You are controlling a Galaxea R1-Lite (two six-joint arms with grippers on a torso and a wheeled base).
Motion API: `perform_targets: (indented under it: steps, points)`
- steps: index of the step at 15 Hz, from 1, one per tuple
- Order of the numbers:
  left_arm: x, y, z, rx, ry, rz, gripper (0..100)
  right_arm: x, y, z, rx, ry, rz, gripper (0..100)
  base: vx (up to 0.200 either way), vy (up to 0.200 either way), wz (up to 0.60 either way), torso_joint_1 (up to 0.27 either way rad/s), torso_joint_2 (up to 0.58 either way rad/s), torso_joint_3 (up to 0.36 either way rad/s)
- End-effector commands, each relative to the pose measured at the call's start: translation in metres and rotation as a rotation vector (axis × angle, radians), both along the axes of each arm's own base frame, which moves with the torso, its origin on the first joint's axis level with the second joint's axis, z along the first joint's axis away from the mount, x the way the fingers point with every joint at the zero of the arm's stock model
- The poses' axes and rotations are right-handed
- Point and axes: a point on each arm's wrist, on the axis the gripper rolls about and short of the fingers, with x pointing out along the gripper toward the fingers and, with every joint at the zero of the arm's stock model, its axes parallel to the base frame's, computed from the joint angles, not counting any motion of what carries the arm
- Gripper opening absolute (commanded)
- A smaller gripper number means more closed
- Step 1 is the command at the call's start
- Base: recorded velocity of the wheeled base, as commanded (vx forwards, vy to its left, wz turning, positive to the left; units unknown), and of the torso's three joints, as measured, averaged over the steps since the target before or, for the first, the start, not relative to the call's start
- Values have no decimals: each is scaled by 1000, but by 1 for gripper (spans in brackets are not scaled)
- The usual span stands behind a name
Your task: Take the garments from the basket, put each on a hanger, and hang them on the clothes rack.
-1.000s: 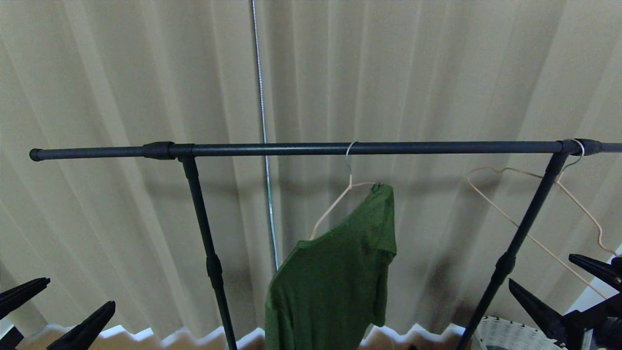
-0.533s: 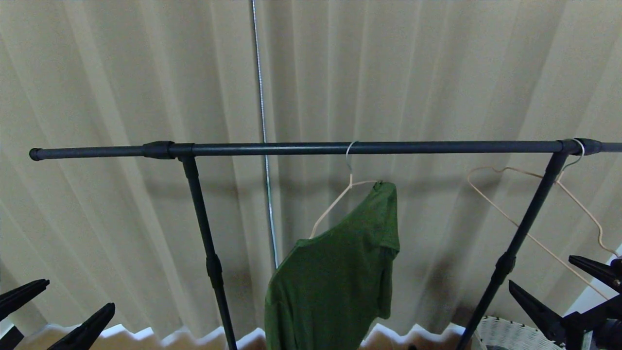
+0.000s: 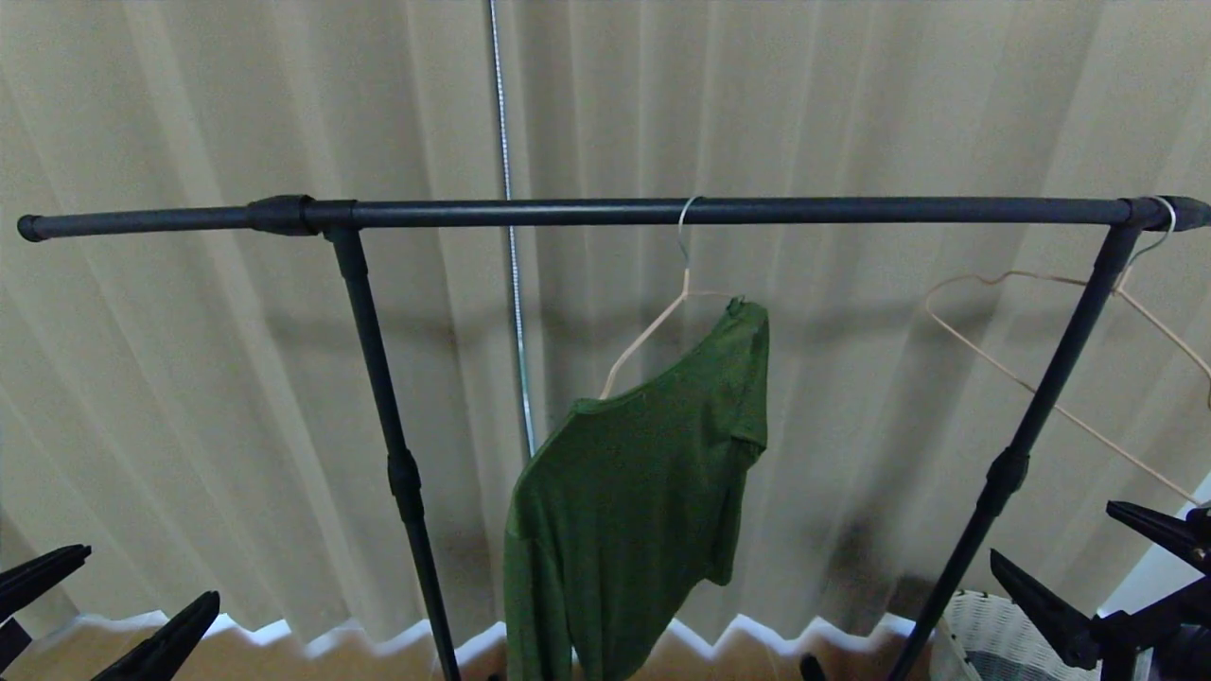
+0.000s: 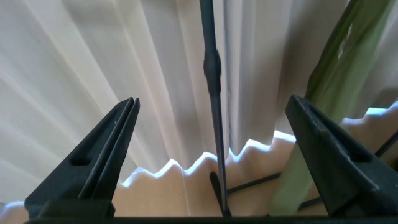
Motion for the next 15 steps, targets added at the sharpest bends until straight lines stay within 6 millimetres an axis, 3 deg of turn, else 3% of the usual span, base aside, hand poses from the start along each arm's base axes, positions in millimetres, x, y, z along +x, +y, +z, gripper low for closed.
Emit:
perform_targets:
  steps: [1,15]
  points:
    - [0,0,0,-1,-1,2,100,0,0,0,-1,2,0,100,0,0,0,-203,496,300]
    - [-4,0,-2,1,-15,4,100,0,0,-3,0,15,3,100,0,0,0,-158,470,313]
